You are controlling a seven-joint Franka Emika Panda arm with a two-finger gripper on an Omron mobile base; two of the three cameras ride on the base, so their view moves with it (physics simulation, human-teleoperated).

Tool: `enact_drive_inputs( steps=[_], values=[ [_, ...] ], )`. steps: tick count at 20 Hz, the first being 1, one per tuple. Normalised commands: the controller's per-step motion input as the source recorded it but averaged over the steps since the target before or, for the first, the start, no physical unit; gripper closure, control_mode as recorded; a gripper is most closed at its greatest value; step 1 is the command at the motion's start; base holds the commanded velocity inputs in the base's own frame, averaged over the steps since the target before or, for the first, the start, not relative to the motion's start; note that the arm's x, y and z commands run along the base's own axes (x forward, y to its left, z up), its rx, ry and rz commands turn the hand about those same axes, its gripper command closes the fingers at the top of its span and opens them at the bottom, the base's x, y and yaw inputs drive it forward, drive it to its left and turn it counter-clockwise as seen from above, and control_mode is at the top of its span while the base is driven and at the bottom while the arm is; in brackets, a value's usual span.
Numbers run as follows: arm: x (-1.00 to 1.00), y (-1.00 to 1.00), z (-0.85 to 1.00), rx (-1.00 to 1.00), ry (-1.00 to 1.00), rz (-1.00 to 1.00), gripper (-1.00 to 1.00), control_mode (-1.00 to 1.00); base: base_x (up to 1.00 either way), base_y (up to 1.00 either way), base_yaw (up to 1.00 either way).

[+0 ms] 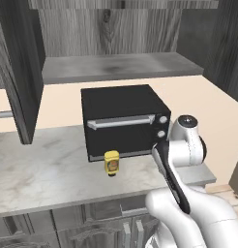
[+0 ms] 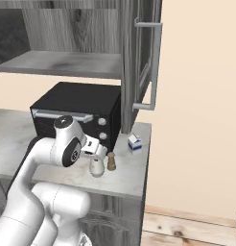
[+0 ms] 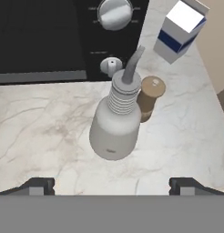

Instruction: There are various items on the counter. Only move the condiments/shakers into the cabinet.

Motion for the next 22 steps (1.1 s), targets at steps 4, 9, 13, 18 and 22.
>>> enact_drive_inputs(
  steps=[4, 9, 13, 18, 22],
  values=[
    [0.21, -0.08, -0.22, 0.00, -0.02, 0.00, -1.00, -1.00, 0.00, 0.00, 0.00],
    [0.16, -0.09, -0.12, 0.00, 0.00, 0.00, -1.00, -1.00, 0.00, 0.00, 0.00],
    [0.24, -0.01, -0.09, 0.00, -0.01, 0.00, -1.00, -1.00, 0.00, 0.00, 0.00],
    [0.28, 0.00, -0.05, 0.03, -0.03, 0.00, -1.00, -1.00, 0.00, 0.00, 0.00],
    [0.24, 0.00, -0.07, 0.02, -0.05, 0.00, -1.00, -1.00, 0.00, 0.00, 0.00]
  ],
)
